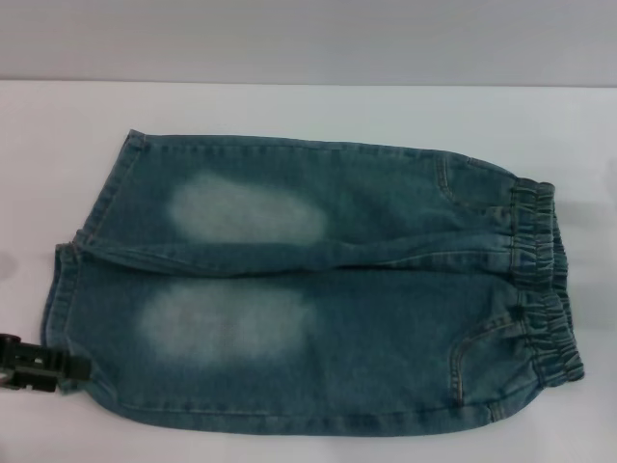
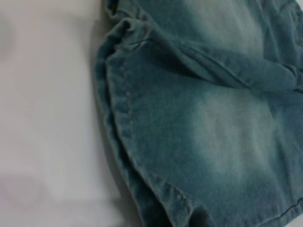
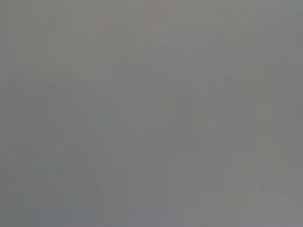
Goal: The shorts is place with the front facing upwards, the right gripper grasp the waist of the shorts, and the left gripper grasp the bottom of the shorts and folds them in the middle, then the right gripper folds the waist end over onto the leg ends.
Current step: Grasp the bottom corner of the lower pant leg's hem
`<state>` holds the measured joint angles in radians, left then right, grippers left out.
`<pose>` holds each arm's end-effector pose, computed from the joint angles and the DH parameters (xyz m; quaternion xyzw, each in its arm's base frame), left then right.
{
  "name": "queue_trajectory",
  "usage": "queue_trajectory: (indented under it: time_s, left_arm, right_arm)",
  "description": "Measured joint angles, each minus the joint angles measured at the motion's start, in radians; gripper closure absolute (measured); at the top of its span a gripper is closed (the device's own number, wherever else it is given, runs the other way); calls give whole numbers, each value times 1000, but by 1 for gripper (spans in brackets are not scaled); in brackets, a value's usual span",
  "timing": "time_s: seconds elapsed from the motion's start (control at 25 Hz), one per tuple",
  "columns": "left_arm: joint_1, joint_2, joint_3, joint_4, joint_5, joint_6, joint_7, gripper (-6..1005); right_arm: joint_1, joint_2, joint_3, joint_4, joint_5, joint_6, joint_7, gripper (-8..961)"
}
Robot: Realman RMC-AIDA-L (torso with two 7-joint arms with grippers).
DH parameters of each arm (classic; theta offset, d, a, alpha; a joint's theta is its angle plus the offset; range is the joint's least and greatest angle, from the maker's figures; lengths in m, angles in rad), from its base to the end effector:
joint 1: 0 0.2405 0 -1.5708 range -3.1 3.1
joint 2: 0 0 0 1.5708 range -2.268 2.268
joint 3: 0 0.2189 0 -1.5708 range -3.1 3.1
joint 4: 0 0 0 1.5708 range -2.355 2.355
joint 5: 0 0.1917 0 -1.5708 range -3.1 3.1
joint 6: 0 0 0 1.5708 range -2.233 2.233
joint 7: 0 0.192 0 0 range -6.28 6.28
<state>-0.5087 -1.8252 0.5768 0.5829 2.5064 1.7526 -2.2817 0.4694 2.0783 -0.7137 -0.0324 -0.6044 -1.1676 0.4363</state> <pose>-0.3107 0.2555 0.0394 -0.7491 -0.6611 -0.0293 0.0290 0.3170 0.3588 0.0509 -0.6168 0.3229 0.3432 0.6304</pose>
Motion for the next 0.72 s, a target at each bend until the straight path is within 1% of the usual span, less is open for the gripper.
queue_trajectory:
  time_s: [0.36, 0.52, 0.64, 0.72]
  left_arm:
    - [-34, -6, 0, -1, 0, -13, 9, 198]
    - [-42, -6, 3, -1, 0, -49, 14, 198]
    - [-45, -4, 9, -9, 0, -61, 20, 198]
    - [-50, 1, 18, -28, 0, -62, 24, 199]
  right_arm:
    - [1, 0, -1, 5, 0, 0, -1, 166]
    - [0, 0, -1, 7, 0, 0, -1, 166]
    - [0, 0, -1, 7, 0, 0, -1, 167]
    - [0, 0, -1, 7, 0, 0, -1, 167]
